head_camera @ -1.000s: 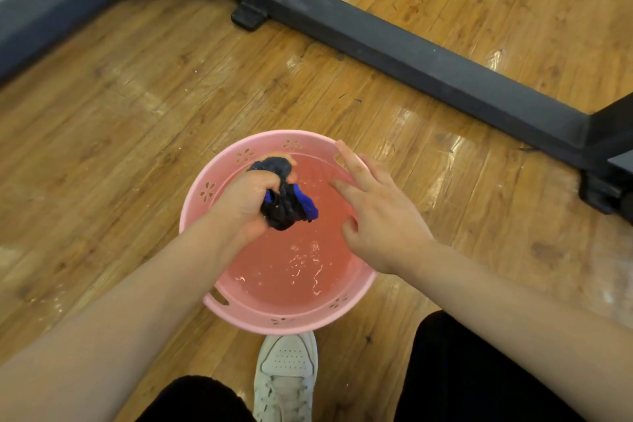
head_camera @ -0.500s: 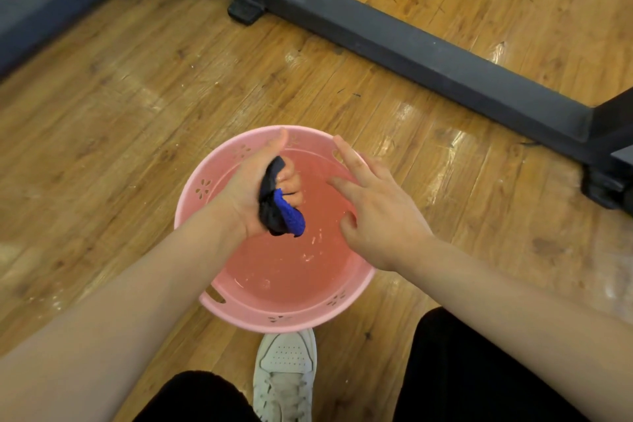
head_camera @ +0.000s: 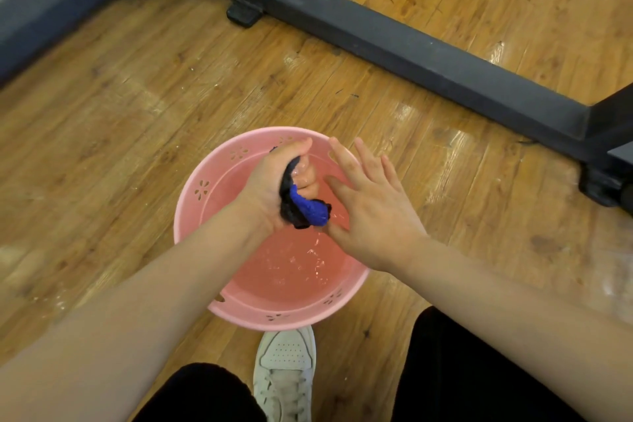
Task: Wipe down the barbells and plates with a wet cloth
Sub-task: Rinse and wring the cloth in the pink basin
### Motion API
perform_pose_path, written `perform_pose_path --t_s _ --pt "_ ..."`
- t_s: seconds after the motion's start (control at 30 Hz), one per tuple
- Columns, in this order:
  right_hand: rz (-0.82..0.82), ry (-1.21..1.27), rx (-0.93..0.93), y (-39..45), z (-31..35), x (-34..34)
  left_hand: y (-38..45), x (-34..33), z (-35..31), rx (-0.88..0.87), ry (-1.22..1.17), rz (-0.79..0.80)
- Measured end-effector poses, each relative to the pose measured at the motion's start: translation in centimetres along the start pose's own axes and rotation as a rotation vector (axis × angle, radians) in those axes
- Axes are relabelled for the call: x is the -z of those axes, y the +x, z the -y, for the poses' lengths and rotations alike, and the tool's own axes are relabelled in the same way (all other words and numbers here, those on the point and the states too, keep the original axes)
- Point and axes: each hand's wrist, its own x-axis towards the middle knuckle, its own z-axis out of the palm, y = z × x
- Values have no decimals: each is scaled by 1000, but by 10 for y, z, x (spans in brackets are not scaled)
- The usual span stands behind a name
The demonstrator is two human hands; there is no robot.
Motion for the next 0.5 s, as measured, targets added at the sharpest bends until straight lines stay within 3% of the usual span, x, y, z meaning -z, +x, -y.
perform_pose_path --t_s 0.1,0.3,0.5 --pt "-4 48 -1 -1 2 -1 0 -9 4 11 -64 83" --pt "-12 120 -41 -1 2 2 -1 -4 14 44 21 84" --pt "18 66 -75 -1 3 3 -13 3 7 141 483 340"
